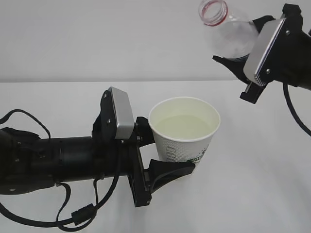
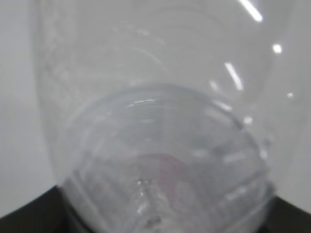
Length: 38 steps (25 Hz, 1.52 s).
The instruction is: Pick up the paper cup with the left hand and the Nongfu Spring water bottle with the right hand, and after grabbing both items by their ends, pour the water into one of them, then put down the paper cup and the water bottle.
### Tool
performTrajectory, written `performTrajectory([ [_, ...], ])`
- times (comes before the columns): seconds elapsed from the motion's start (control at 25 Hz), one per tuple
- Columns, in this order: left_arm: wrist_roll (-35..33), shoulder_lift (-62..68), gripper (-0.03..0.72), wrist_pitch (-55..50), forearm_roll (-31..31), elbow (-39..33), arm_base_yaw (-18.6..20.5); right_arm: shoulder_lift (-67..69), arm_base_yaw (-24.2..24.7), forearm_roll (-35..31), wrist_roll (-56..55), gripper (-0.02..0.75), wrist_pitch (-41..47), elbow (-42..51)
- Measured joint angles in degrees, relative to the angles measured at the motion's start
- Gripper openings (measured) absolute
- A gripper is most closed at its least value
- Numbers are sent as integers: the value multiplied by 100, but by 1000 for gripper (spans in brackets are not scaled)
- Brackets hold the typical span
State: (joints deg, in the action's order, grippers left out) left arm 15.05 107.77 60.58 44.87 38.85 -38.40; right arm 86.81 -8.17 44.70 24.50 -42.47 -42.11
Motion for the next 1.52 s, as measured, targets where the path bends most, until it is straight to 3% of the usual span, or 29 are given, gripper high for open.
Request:
performTrajectory([
  [0.88,0,0,528,0,0,0,0,0,0,0,-3827,458,0,0],
  [1.52,0,0,528,0,0,0,0,0,0,0,-4996,458,0,0],
])
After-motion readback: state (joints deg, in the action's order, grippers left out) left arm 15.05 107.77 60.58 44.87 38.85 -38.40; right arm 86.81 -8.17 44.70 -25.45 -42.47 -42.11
